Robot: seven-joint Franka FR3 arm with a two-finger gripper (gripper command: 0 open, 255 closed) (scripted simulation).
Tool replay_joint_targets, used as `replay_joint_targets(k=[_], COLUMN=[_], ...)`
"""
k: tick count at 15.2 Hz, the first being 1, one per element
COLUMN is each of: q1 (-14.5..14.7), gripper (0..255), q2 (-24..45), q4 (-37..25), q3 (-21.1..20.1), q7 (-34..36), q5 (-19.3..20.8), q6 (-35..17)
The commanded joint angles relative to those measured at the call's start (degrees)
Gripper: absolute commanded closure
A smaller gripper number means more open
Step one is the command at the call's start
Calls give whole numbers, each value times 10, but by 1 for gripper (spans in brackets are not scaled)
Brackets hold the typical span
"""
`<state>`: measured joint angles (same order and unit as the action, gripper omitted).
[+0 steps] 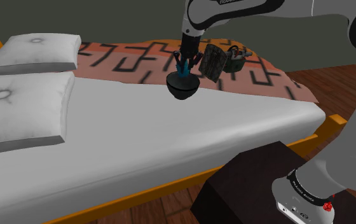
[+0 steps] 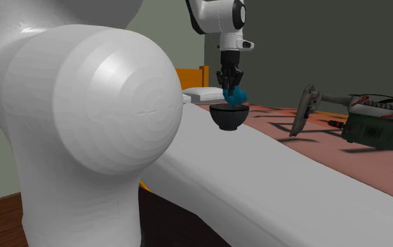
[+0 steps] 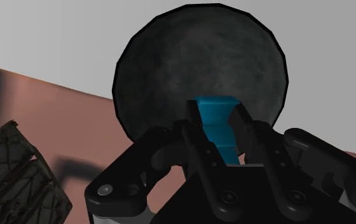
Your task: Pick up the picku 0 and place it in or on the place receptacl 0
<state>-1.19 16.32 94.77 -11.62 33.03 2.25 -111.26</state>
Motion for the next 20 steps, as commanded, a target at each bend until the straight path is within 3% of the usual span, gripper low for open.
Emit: replay_joint_targets(k=[1, 8, 9, 14, 18, 20], q1=[0, 0, 0, 0, 0, 0], gripper=[255, 255, 0, 0, 0, 0], q2=[2, 2, 2, 2, -10, -10], q4=[7, 7, 7, 7, -50, -50], q3=[0, 0, 0, 0, -1, -1], q7=[0, 1, 1, 0, -2, -2], q5=[0, 0, 1, 0, -2, -2], q6=[-10, -10, -10, -10, 59, 59])
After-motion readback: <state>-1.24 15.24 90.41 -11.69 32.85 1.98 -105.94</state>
